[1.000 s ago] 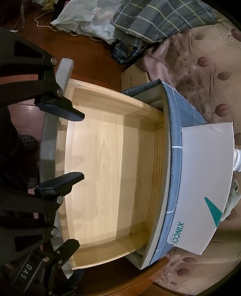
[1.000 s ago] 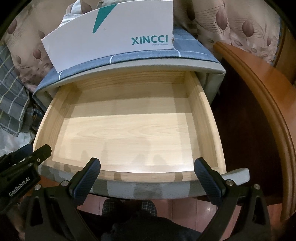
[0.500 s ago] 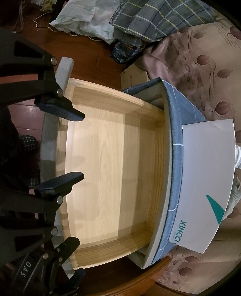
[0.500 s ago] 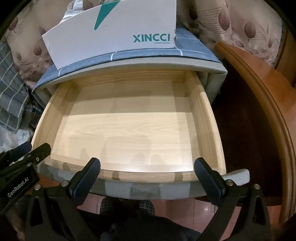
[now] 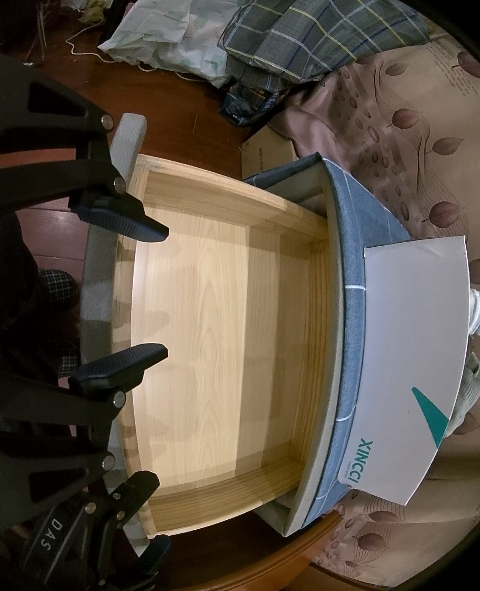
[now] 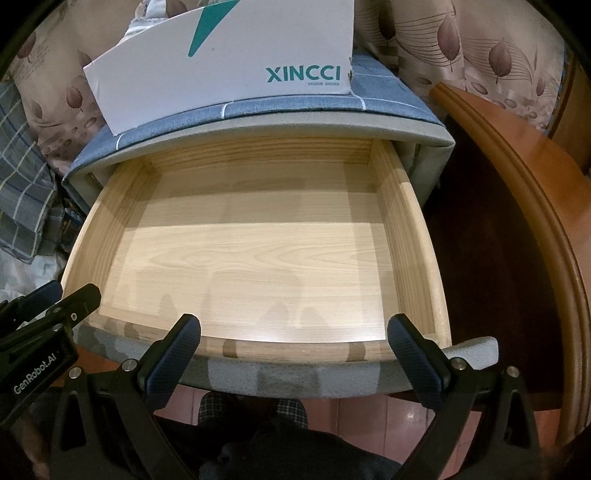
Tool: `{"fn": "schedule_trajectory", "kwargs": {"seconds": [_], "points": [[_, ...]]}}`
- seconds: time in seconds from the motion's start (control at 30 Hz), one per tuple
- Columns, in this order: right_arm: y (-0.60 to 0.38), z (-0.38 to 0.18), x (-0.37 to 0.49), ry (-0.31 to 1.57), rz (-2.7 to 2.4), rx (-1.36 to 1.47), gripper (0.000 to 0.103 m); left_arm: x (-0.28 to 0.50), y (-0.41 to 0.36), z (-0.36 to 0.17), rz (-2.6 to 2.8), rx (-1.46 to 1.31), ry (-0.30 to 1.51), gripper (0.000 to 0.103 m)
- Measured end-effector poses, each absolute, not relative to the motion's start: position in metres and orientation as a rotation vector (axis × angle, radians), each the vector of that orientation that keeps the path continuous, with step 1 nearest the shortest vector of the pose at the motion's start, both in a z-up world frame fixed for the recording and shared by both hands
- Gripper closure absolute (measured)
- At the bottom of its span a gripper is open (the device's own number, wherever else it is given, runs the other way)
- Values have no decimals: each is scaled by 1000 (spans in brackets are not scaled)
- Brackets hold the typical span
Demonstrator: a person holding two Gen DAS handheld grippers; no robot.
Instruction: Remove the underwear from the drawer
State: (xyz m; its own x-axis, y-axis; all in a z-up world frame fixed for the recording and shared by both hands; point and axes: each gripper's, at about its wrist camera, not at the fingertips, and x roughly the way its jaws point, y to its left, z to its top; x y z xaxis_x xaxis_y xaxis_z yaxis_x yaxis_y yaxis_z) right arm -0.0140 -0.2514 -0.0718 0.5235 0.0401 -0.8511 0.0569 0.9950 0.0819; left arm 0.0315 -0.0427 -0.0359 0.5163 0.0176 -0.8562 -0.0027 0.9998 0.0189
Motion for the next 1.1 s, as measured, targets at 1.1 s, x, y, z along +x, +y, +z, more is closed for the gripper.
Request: {"fn": "schedule_trajectory", "kwargs": {"seconds": [1.1], "points": [[-251, -73, -14, 1027, -10, 86, 3, 32, -45, -35, 7, 21, 1031, 45]]}}
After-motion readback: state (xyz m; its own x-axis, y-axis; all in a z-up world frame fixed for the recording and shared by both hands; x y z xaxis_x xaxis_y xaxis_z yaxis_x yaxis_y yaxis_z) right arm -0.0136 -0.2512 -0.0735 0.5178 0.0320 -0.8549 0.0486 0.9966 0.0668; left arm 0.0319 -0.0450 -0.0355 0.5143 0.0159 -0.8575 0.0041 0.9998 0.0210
